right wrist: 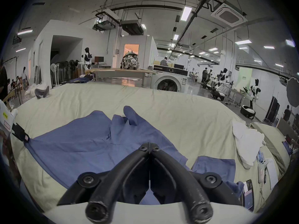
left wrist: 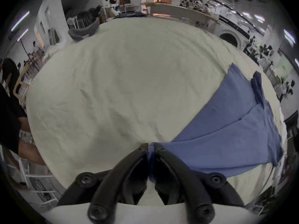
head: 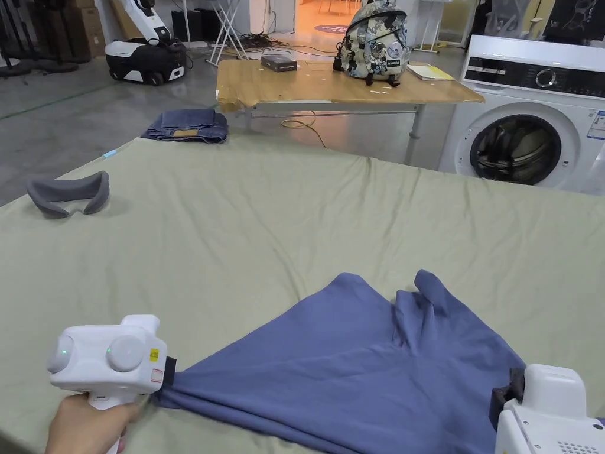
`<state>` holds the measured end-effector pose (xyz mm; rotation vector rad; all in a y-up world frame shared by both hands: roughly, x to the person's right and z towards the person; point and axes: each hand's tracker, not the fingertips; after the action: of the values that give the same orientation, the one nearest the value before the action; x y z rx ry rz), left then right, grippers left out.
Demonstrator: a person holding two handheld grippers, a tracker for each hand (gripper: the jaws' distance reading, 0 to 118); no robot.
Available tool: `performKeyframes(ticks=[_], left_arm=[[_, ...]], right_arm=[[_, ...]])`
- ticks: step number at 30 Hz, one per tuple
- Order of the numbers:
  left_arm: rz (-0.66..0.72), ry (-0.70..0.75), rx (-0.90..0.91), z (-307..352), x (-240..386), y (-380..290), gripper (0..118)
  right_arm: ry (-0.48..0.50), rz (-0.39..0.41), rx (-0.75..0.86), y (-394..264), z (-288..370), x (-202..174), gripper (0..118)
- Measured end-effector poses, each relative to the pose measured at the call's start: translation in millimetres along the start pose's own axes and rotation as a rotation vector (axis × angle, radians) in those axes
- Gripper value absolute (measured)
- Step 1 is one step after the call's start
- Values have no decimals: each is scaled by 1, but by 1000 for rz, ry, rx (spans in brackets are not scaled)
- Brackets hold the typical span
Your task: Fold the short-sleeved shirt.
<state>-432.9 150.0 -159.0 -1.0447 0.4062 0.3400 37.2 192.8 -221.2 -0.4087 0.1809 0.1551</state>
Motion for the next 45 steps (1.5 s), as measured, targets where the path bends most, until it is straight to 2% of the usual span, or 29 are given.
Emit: performKeyframes(ticks=[8,15,16,17,18,19,20,23,26,29,32,34,36,38,42,45], left_arm=[[12,-70,53,23,-17,0,0],[13,-78,66,10,-27,1,0],[14,-75,65,8,-28,0,0],[15,-76,61,15,-18,-6,0],[19,-75,61,15,-18,-8,0],[23,-73,62,15,-18,-9,0],[25,-76,58,15,-19,-9,0],[21,-73,62,23,-10,-12,0],[28,-70,69,25,-8,-12,0],[37,-70,71,18,-15,-7,0],[18,-61,66,16,-13,-8,0],[19,-62,63,13,-15,-6,0],[21,-61,62,12,-15,-6,0],[18,-61,61,15,-11,-8,0],[14,-62,68,10,-15,-6,0],[17,-71,85,17,-13,-4,0]], right_arm=[[5,-20,-32,1,-21,15,0],[86,14,-166,34,-96,42,0],[99,12,-203,40,-110,46,4],[97,15,-222,45,-123,50,19],[106,36,-263,51,-138,53,47],[136,38,-296,55,-150,55,66],[141,57,-332,59,-165,56,78],[159,100,-406,68,-204,61,80],[154,107,-486,71,-235,62,80],[190,64,-553,66,-257,64,79],[222,45,-623,56,-275,62,73],[225,75,-641,47,-280,56,40],[227,79,-622,45,-276,51,26],[264,64,-613,43,-275,49,1],[217,120,-566,42,-260,37,1],[197,94,-467,58,-242,44,1]])
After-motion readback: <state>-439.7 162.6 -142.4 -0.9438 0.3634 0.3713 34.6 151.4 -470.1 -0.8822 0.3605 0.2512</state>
